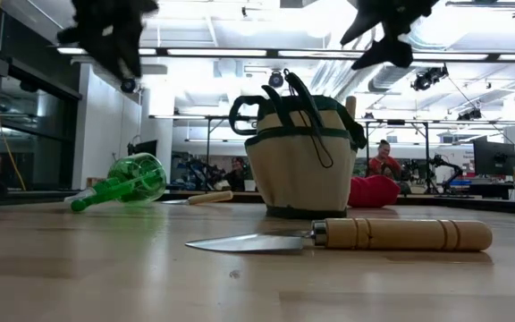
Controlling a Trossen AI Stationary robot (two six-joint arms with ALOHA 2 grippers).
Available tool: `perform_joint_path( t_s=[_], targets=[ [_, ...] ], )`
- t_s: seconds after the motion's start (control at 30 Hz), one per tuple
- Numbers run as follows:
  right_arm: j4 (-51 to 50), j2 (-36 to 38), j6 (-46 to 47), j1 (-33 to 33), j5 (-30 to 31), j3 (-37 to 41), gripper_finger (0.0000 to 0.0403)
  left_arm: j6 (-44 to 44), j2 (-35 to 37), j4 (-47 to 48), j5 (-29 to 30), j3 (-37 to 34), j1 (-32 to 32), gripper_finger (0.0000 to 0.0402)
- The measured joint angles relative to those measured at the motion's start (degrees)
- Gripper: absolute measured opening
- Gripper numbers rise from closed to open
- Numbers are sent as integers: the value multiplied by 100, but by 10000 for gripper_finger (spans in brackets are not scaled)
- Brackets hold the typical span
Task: Pick & Place Garden tools in Gardening bag
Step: Put the green spray bottle into the gardening bag
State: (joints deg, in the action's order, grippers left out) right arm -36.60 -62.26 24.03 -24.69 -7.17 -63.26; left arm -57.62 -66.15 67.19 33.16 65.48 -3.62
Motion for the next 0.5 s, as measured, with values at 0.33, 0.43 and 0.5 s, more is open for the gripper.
perform_joint_path(
  t_s=[0.33, 0.43, 0.5],
  targets=[
    [-65, 164, 18, 2, 120, 0, 287, 57, -35, -717, -1490, -1558, 1316, 303],
    [-95, 143, 20, 2, 118, 0, 288, 209, -35, -1153, -1708, -1935, 1547, 330],
    [-129, 142, 20, 2, 124, 0, 287, 376, -35, -1512, -1920, -2124, 1673, 340]
  ],
)
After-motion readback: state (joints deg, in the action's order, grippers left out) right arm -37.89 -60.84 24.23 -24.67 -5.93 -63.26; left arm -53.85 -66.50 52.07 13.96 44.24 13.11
